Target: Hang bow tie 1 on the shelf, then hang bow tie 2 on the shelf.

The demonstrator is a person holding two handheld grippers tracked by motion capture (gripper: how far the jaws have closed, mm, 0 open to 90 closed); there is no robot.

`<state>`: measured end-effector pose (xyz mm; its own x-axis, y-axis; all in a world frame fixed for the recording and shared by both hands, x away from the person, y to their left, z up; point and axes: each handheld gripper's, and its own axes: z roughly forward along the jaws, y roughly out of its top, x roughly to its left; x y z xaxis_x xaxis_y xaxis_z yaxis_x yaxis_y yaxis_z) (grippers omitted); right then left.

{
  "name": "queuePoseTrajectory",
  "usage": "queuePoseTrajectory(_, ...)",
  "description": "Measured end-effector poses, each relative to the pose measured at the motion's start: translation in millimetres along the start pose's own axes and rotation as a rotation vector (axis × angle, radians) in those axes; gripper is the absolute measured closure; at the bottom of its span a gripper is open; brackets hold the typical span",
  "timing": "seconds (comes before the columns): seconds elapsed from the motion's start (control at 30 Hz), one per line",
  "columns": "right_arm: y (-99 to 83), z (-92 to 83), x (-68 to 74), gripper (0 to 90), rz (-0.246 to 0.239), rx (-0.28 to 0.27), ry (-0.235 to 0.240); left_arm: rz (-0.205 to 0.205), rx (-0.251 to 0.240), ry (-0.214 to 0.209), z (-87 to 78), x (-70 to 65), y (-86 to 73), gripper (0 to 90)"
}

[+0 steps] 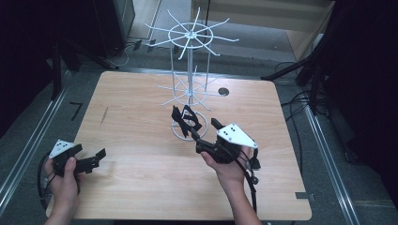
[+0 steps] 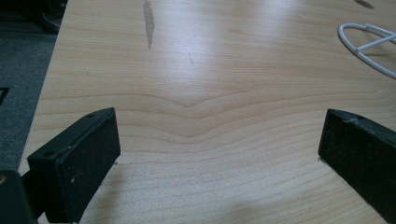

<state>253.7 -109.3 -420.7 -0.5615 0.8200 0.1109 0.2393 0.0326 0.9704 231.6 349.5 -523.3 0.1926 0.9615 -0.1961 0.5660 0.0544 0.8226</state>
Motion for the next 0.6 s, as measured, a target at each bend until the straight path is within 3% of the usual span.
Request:
queuePoseTrajectory(0.2, -6.0, -11.0, -13.3, 22.3, 0.016, 0.007, -0.027, 0.000, 0.002, -0.001, 0.0, -0.2, -0.1, 0.0)
queuePoseTrajectory(0.6, -22.1, -37.2, -49.9, 23.2, 0.056, 0.010, -0.132, 0.002, 0.003, 0.002, 0.1, -0.3, -0.1, 0.0)
